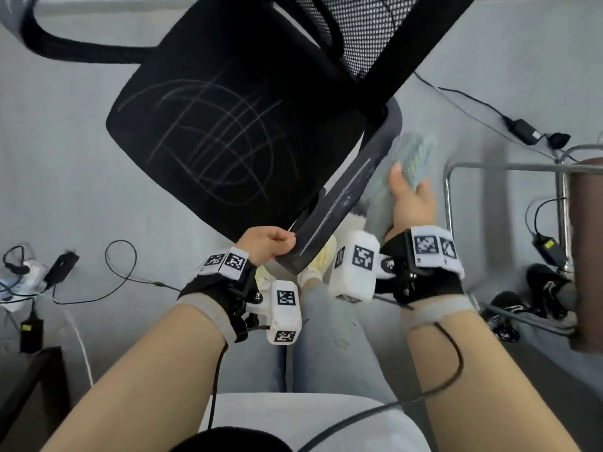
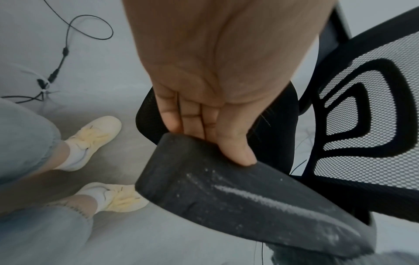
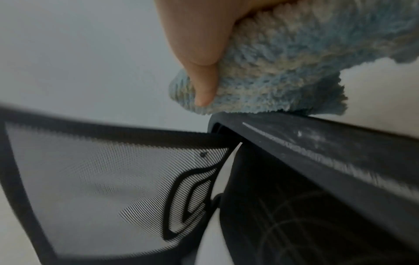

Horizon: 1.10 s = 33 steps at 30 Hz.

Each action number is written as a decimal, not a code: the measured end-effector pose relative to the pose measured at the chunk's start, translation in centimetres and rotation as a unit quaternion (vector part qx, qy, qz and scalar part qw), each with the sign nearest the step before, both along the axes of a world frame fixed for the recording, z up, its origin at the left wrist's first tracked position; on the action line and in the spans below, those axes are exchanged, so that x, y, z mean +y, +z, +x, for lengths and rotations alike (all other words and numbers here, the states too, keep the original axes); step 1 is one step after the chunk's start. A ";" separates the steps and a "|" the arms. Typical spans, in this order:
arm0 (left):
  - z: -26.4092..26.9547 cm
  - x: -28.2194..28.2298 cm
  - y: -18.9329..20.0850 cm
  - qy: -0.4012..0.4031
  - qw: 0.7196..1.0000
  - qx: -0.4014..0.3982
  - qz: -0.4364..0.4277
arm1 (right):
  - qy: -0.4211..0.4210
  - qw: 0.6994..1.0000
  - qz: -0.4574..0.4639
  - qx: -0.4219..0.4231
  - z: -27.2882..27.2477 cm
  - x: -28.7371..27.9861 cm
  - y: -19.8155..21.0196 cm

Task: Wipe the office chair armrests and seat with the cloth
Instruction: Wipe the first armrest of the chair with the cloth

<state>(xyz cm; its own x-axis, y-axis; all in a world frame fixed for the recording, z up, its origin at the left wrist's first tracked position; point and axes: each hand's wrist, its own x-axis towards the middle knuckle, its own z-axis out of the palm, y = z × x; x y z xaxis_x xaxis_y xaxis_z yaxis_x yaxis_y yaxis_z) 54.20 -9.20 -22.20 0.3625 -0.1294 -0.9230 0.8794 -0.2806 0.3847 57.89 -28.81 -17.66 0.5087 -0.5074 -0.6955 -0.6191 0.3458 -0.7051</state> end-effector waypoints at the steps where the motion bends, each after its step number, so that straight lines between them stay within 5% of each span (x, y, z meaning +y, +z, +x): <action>1: -0.1 0.2 -0.1 0.001 1.000 -0.007 0.000 | 0.028 0.999 -0.016 0.005 0.7 0.4 -0.5; 10: -0.4 1.5 -0.6 -0.027 0.998 -0.048 0.012 | 0.262 0.961 -0.089 0.014 -3.5 3.1 -4.9; 16: -0.6 2.0 -0.8 0.008 0.999 -0.047 0.020 | 0.206 0.968 -0.135 -0.039 2.4 0.6 -5.6; 20: -0.7 1.7 -0.8 -0.008 0.997 -0.073 0.036 | 0.217 0.971 -0.097 -0.004 -1.3 3.3 -5.9; 23: -0.9 2.2 -0.8 0.007 0.999 -0.035 0.029 | 0.303 0.950 -0.071 0.026 -4.5 4.1 -4.8; 33: -0.7 0.6 -0.5 0.027 0.998 -0.039 0.040 | 0.283 0.939 -0.193 -0.019 5.4 -2.5 -6.9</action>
<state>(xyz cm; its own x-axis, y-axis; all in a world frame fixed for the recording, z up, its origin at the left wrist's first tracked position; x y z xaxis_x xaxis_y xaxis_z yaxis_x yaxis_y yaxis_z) 53.54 -8.65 -22.70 0.4388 -0.0351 -0.8979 0.8622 -0.2651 0.4317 63.29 -31.29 -24.58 0.7933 -0.3598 -0.4911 -0.5990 -0.3168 -0.7354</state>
